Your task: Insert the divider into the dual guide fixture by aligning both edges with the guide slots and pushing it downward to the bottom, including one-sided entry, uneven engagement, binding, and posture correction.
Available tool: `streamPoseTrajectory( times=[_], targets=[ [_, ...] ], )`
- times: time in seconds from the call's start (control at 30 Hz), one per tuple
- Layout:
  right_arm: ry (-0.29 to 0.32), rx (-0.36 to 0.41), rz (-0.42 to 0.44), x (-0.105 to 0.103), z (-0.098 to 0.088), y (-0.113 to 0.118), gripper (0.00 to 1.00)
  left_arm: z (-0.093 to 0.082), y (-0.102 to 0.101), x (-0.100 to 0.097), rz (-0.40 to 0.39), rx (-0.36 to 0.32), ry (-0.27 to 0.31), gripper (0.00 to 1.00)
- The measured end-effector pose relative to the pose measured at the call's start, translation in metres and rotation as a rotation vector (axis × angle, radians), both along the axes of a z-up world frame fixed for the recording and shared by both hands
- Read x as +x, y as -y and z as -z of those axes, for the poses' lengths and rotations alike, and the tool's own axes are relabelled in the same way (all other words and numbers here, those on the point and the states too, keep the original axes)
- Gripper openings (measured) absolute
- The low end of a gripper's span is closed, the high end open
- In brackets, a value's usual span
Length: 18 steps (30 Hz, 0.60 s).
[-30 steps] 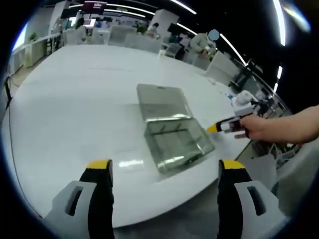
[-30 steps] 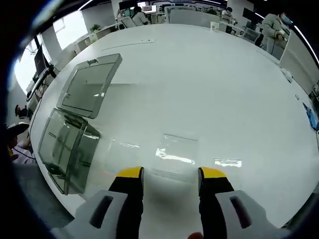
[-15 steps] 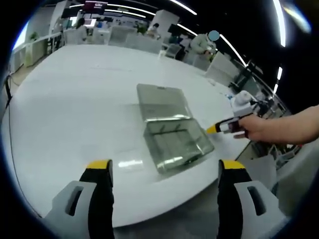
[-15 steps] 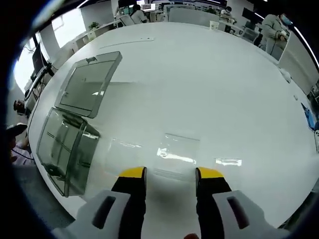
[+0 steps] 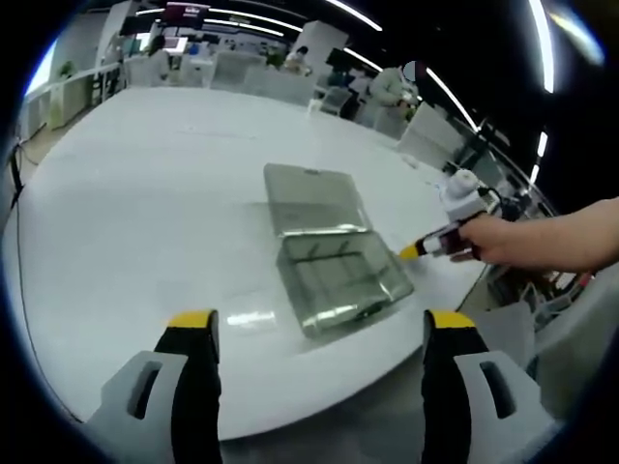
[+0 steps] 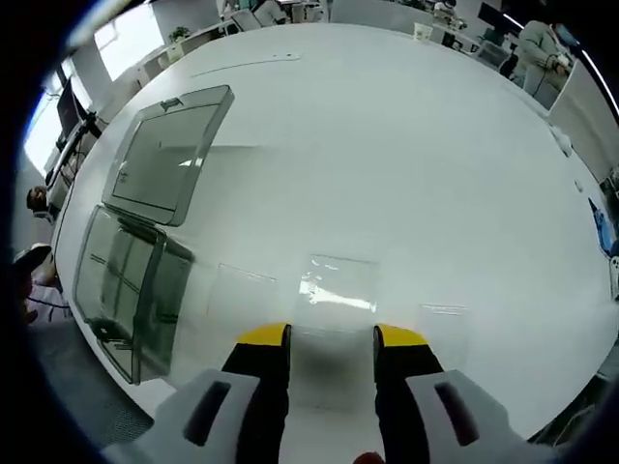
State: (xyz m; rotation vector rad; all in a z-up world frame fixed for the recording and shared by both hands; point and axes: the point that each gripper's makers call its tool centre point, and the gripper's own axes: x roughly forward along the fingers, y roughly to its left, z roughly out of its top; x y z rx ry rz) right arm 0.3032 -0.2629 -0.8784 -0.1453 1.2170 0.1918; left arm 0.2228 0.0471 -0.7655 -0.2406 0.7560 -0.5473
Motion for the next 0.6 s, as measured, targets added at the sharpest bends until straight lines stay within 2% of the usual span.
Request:
streamPoseTrajectory(
  times=[0.17, 0.6],
  targets=[
    [-0.033, -0.007, -0.018, -0.0007, 0.0005, -0.0004, 0.30, -0.0002, -0.0005, -0.0004, -0.003, -0.003, 0.002, 0.84],
    [-0.073, -0.016, -0.100, -0.0044, -0.0016, -0.0027, 0.28, -0.0041, -0.0016, -0.0013, -0.010, -0.009, 0.010, 0.83]
  ],
)
